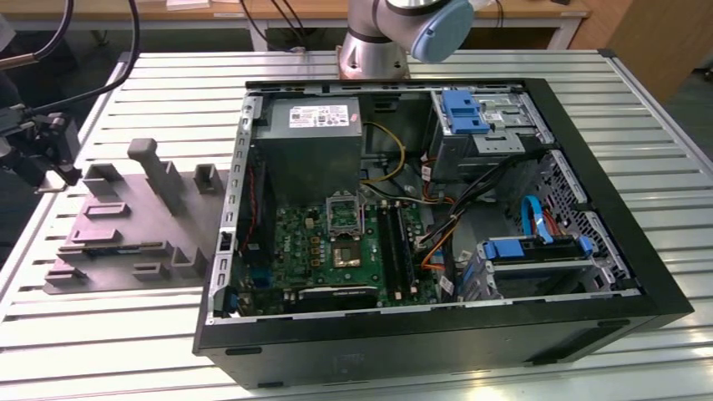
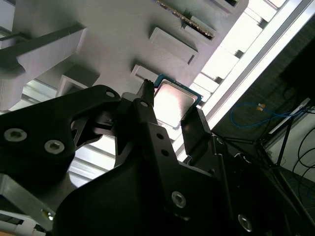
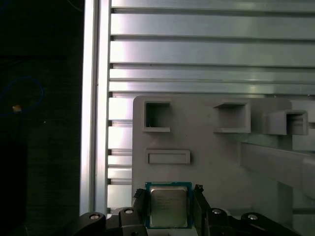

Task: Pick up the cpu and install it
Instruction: 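Pick up the cpu and move it towards the insertion slot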

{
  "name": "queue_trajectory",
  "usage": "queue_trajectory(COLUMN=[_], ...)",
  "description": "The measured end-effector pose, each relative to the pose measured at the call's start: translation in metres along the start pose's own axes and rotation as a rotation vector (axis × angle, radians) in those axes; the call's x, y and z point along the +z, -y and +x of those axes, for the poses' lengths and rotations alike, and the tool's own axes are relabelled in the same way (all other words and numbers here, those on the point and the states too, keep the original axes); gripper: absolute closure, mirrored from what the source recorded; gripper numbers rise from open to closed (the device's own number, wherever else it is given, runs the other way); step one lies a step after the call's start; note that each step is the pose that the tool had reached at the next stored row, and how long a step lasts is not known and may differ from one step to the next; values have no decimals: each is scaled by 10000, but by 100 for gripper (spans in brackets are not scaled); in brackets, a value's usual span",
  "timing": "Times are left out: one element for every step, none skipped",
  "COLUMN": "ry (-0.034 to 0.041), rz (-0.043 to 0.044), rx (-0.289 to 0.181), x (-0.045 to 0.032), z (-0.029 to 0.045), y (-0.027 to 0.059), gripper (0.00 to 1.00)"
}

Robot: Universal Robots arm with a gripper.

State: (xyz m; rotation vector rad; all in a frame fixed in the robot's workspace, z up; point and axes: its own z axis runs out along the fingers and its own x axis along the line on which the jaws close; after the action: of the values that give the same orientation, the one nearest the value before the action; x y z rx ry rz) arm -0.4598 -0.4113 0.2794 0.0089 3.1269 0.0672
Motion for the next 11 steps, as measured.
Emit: queue_trajectory(ry=[1,0,0,0,-1,-1,0,0,0,0,0], rz=[-1,0,0,0,0,0,0,0,0,0,0], rx=[-1,0,-1,0,0,0,0,0,0,0,0], x=[-2,-5,-9,-11,-14,-17,-20,-22,-25,-28,-30], z=[0,0,0,0,0,0,0,0,0,0,0], y=[0,0,0,0,0,-1,-1,-1,-1,-1,-1], gripper=[53,53,53,53,53,53,53,53,53,53,53])
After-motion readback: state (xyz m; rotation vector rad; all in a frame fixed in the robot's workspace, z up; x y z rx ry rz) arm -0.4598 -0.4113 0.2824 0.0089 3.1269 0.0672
